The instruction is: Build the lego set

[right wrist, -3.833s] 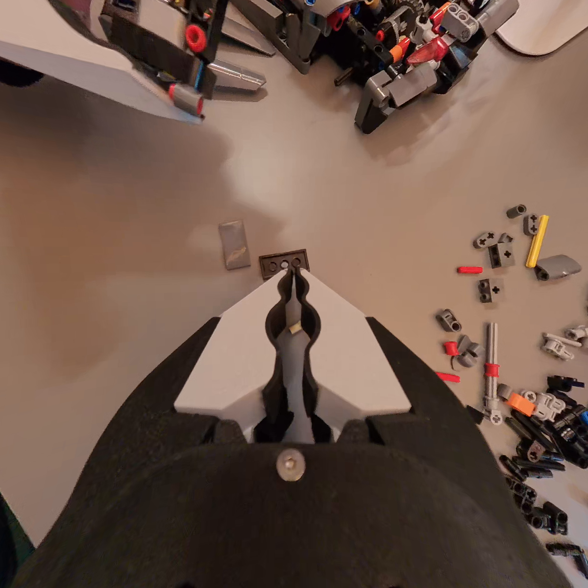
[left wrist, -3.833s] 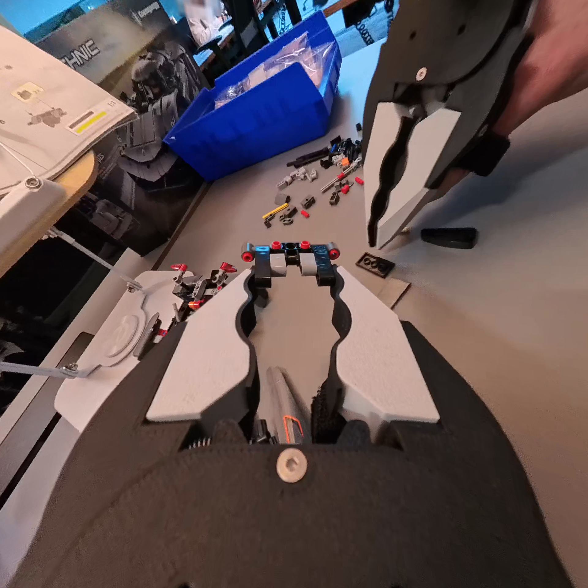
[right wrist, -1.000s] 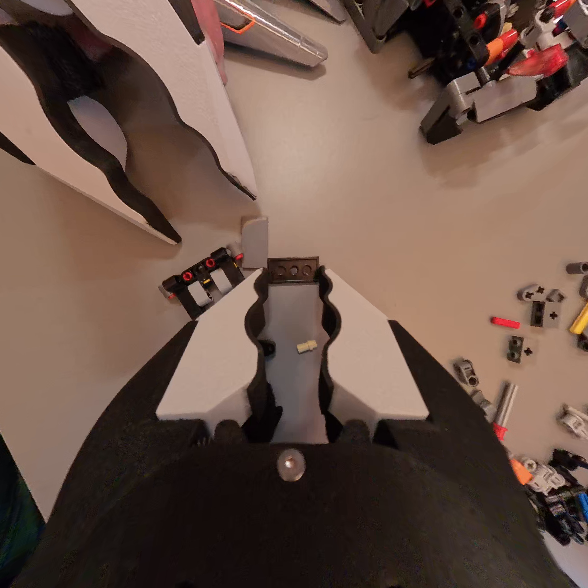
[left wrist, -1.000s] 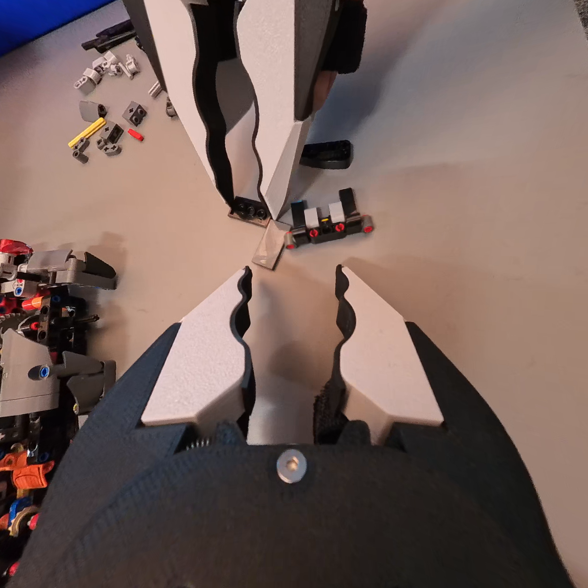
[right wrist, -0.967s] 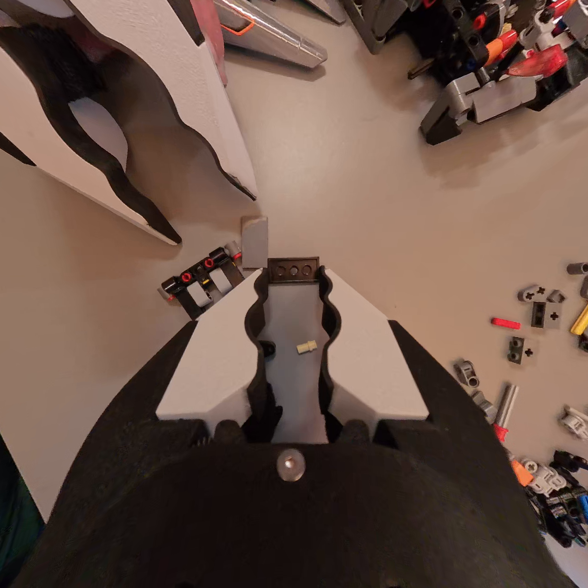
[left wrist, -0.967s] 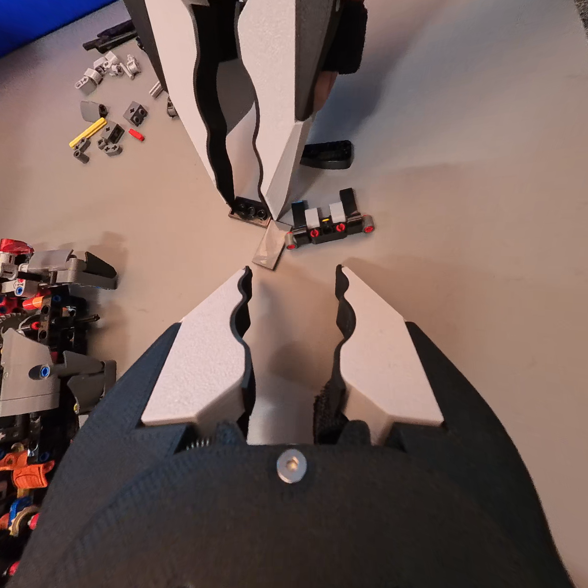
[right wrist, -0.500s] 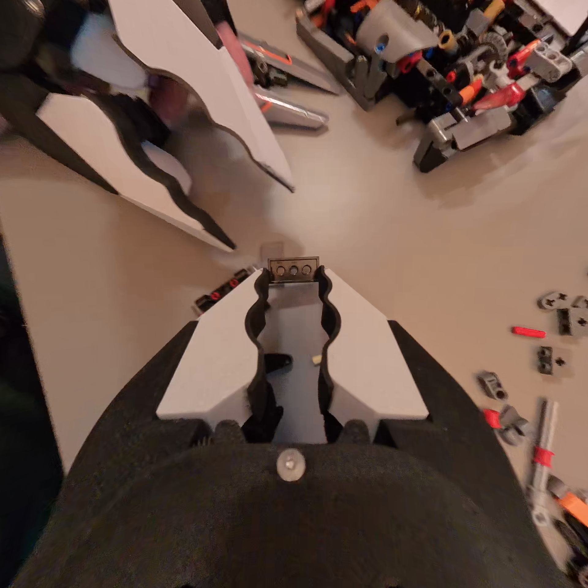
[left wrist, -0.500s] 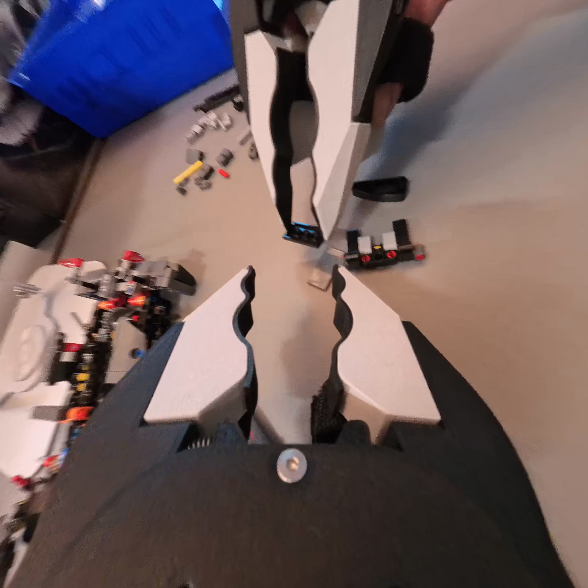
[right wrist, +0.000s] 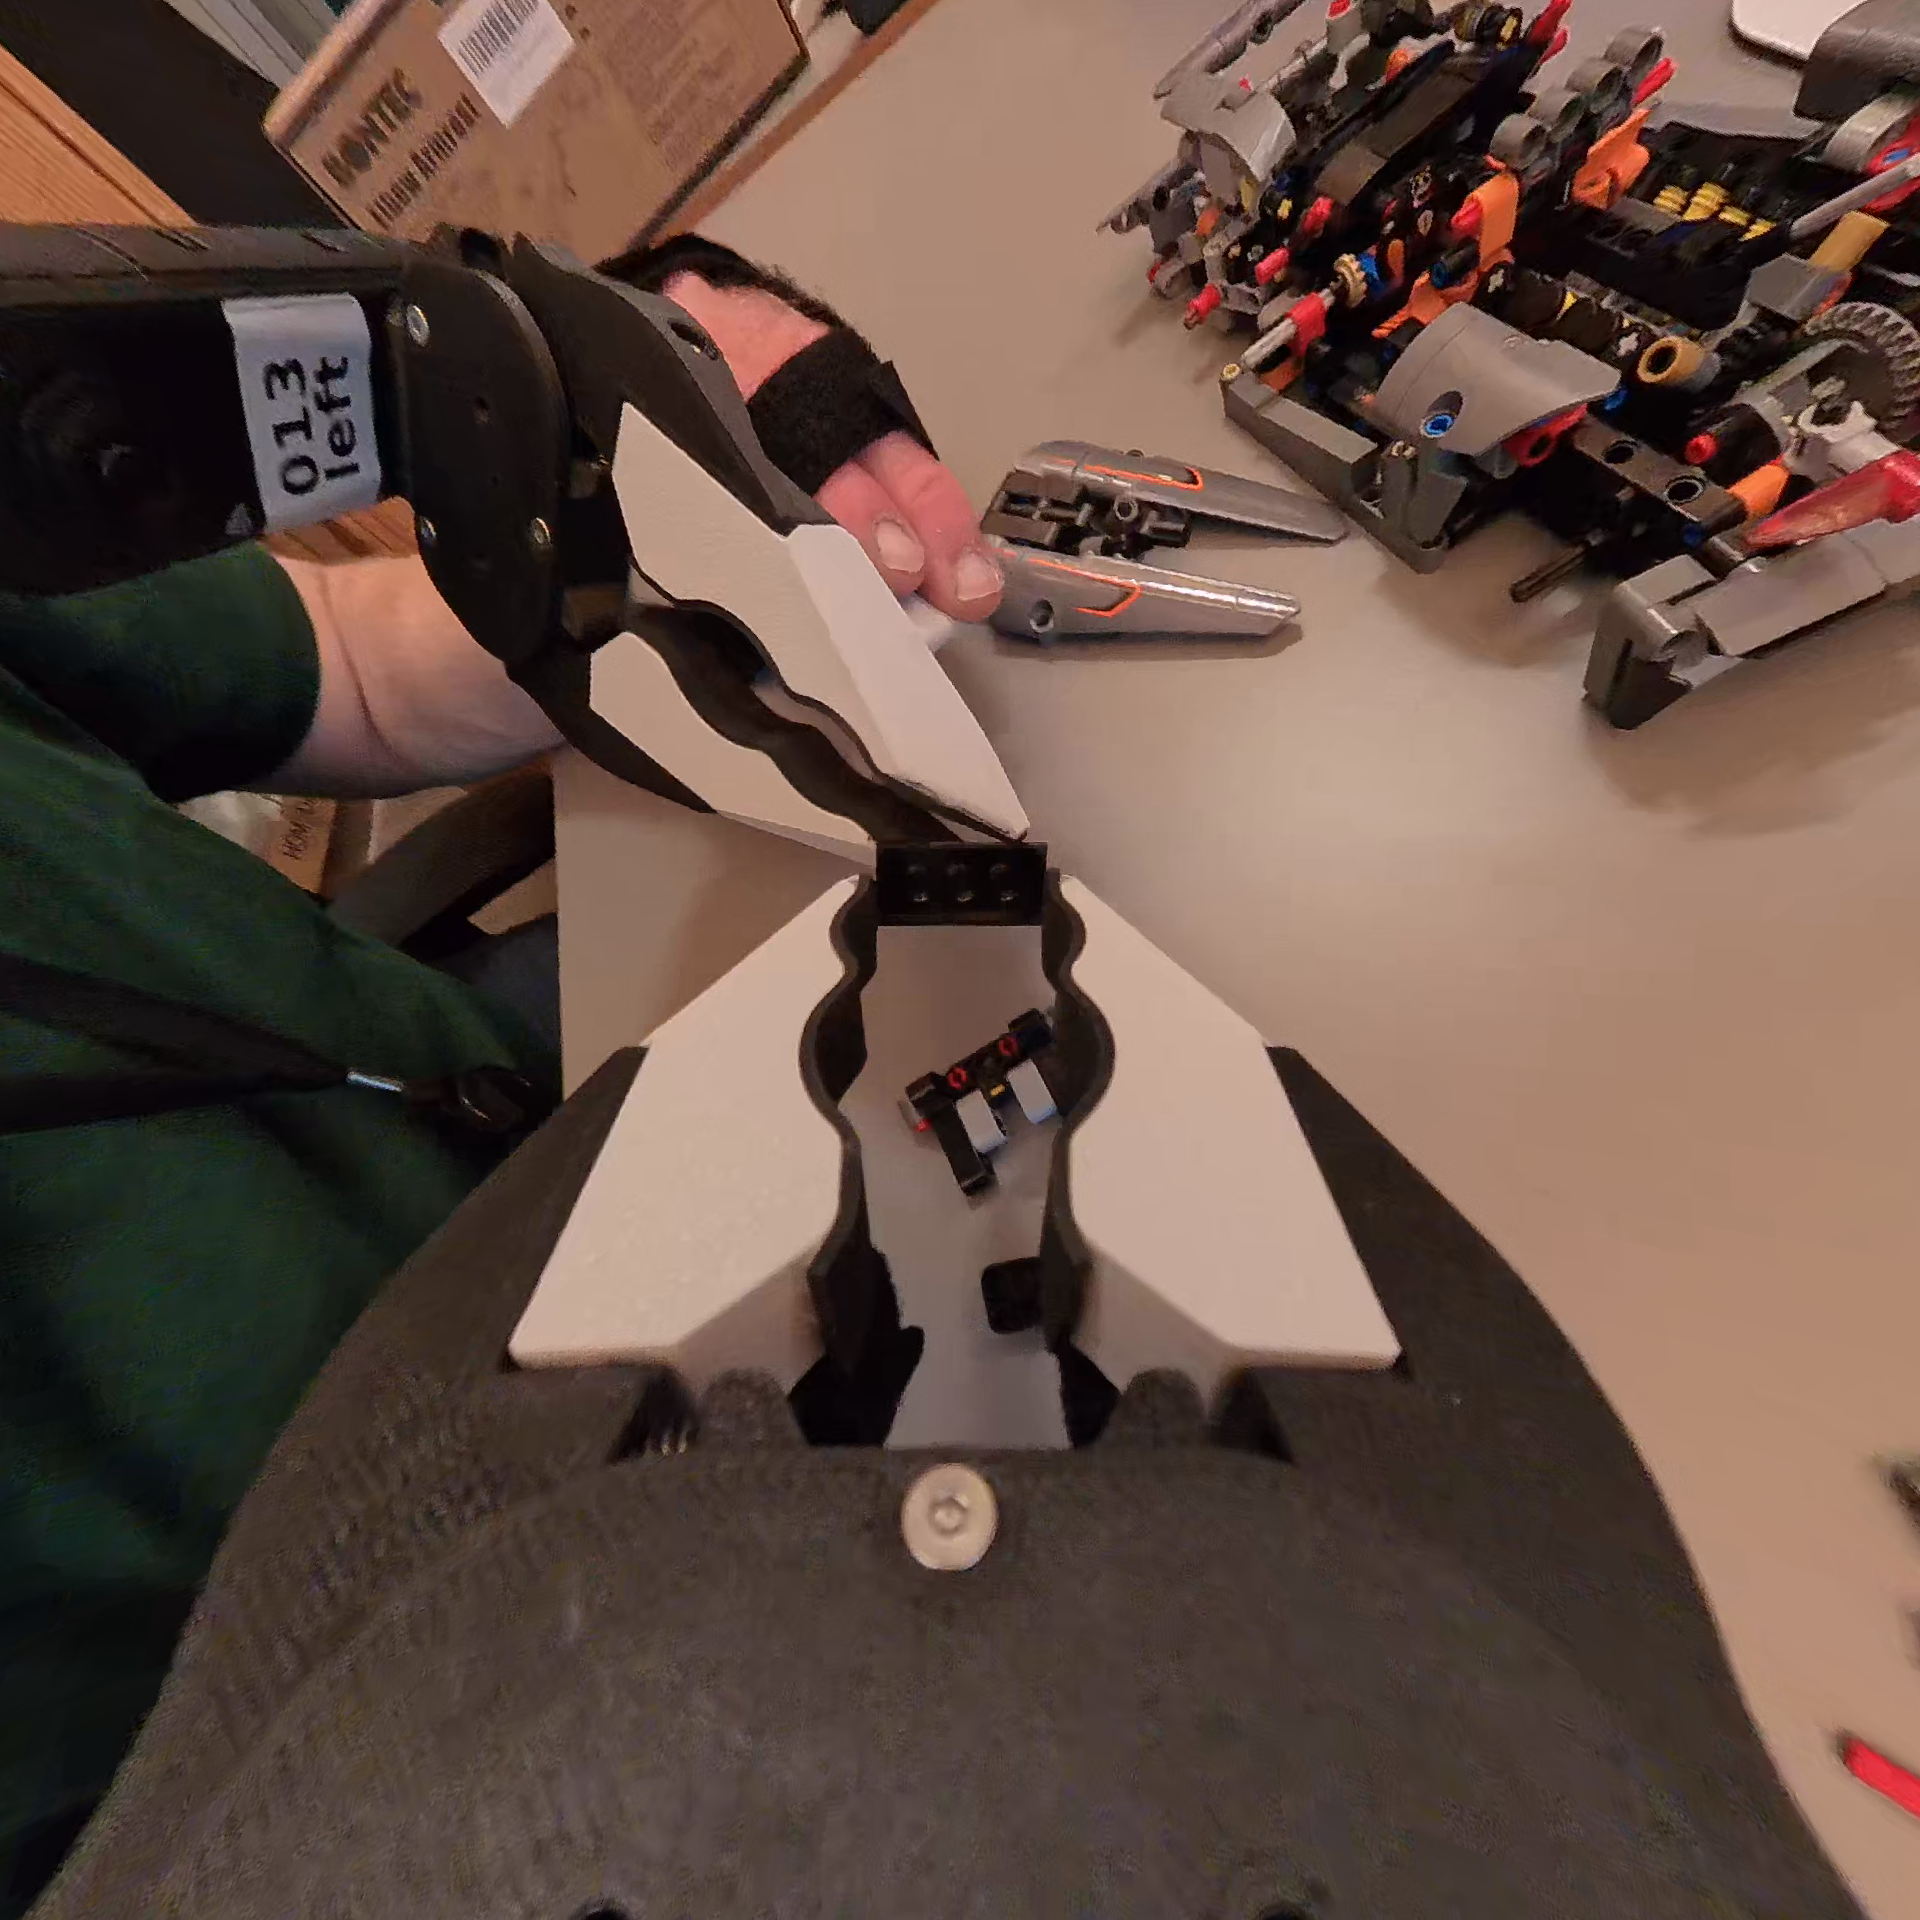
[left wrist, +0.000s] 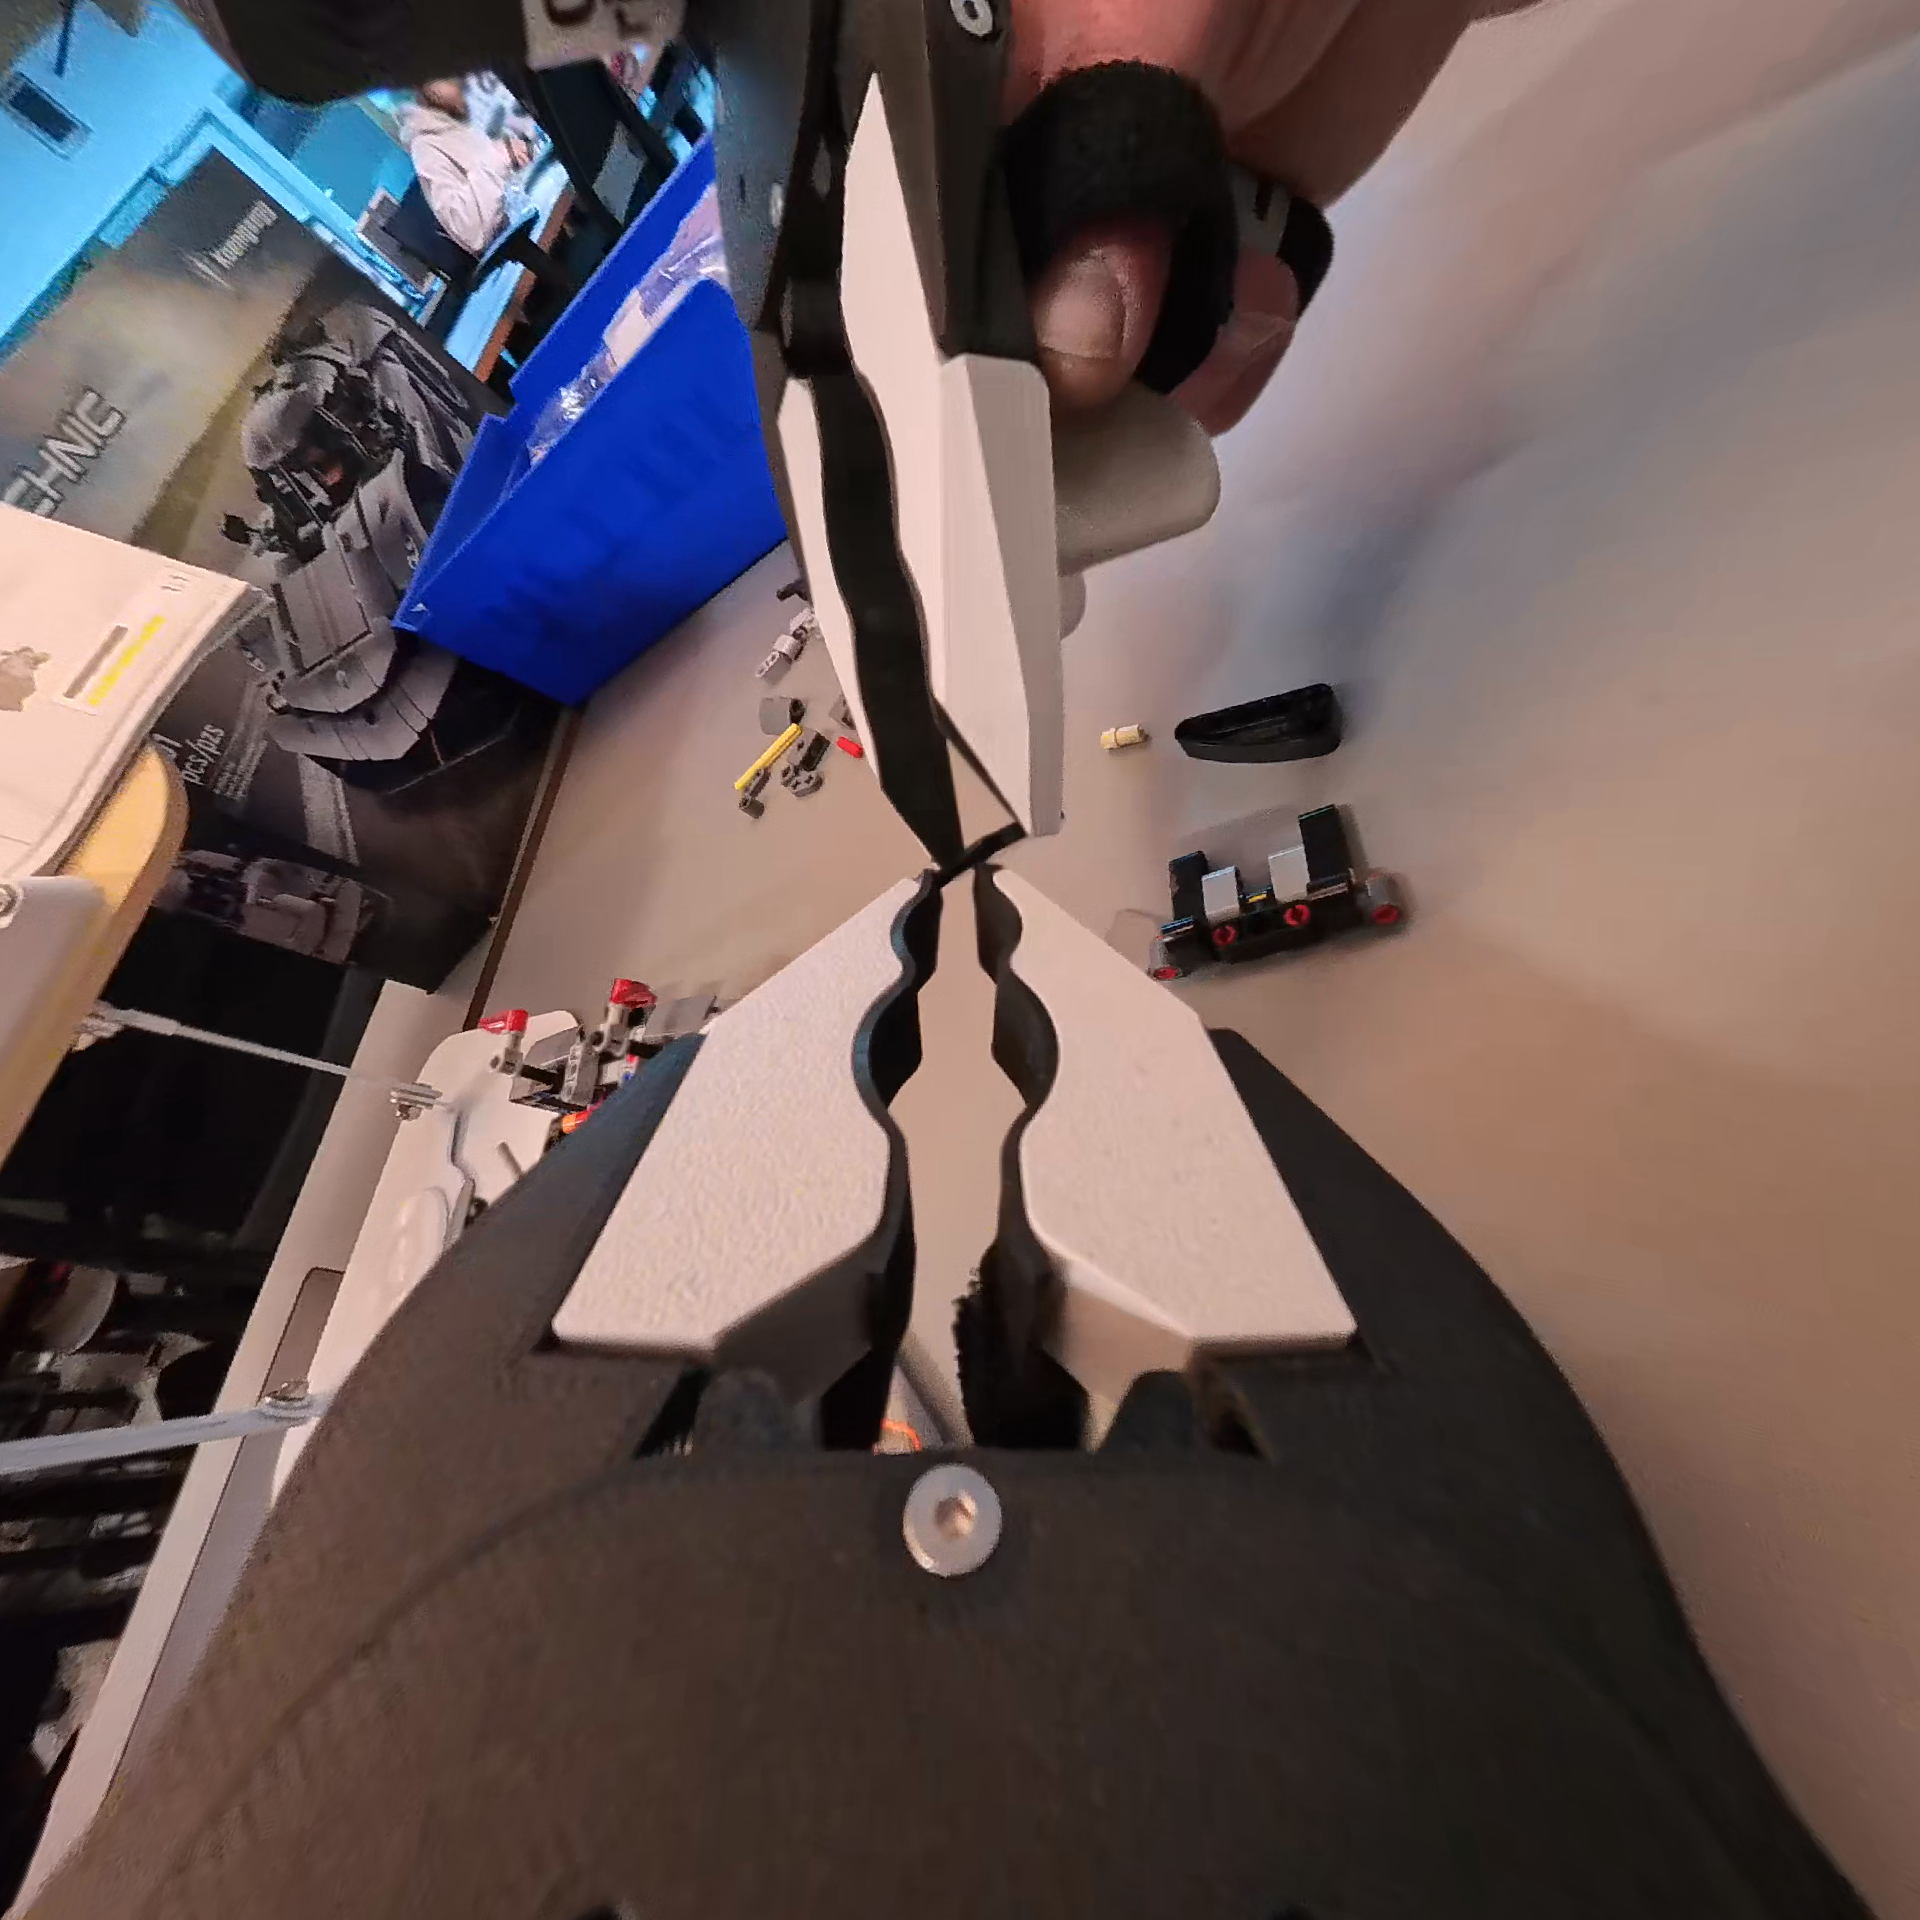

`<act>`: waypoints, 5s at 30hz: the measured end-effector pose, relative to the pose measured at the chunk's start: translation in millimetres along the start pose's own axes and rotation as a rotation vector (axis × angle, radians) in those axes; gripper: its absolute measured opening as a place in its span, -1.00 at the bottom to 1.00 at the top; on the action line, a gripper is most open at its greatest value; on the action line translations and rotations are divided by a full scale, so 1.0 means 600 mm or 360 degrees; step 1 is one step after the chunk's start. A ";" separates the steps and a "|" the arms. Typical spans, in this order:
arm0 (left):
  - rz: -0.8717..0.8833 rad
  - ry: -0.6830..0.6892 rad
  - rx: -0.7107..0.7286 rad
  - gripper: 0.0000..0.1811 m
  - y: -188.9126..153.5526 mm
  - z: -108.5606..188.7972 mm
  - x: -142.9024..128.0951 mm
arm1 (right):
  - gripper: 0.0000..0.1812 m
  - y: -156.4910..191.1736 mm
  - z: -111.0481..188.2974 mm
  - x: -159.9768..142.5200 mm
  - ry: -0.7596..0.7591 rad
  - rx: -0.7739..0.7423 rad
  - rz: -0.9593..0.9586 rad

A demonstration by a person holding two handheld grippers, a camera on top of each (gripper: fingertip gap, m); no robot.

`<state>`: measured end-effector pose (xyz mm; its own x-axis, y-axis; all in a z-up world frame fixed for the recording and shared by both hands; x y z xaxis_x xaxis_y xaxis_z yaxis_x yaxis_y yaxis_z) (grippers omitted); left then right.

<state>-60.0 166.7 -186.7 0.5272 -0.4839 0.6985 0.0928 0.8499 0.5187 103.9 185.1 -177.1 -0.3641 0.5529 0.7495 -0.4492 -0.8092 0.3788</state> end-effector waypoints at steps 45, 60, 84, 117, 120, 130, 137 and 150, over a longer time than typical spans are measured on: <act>0.0207 -0.0022 -0.0003 -1.00 0.021 -0.001 -0.020 | -0.86 -0.306 -0.072 0.124 0.0462 -0.1226 0.0171; 0.0192 -0.0015 0.0004 -1.00 0.019 -0.003 -0.016 | -0.92 -0.132 -0.043 0.022 0.0557 -0.0861 0.0279; 0.0311 0.0087 0.0022 -0.92 0.032 -0.014 -0.039 | -0.85 -0.082 -0.039 -0.014 0.0508 -0.0914 0.0216; 0.0129 0.0017 -0.0031 -0.99 0.016 -0.006 -0.014 | -0.80 -0.011 0.015 0.019 0.0021 -0.0078 0.0012; 0.0383 -0.0127 -0.0066 -0.99 0.030 -0.001 -0.016 | -0.65 0.002 0.025 0.024 -0.0037 -0.0275 0.0229; 0.1343 -0.0921 -0.0360 -0.99 0.071 0.016 -0.043 | -0.60 0.074 -0.001 0.030 -0.0236 -0.1260 0.0923; 0.1384 -0.1050 -0.0456 -0.99 0.072 0.020 -0.043 | -0.71 0.071 0.012 0.039 -0.0442 -0.1014 0.0655; 0.1288 -0.1100 -0.0657 -0.97 0.070 0.021 -0.036 | -1.00 0.050 0.049 0.030 -0.0500 -0.0298 0.0294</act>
<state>-78.1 210.3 -173.6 -0.0071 0.3344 0.9424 0.2754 0.9066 -0.3196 107.7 164.9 -136.2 -0.1987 0.2908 0.9359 -0.5512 -0.8228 0.1386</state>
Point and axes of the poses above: each gripper's, where its closed fingertips meet, z back along the fingers, x out of its top, y = z × x across the jaws, the point moved 10 cm from there along z, back along the fingers, and after that the axes turned 9 degrees about -x, right-handed, at the moved point
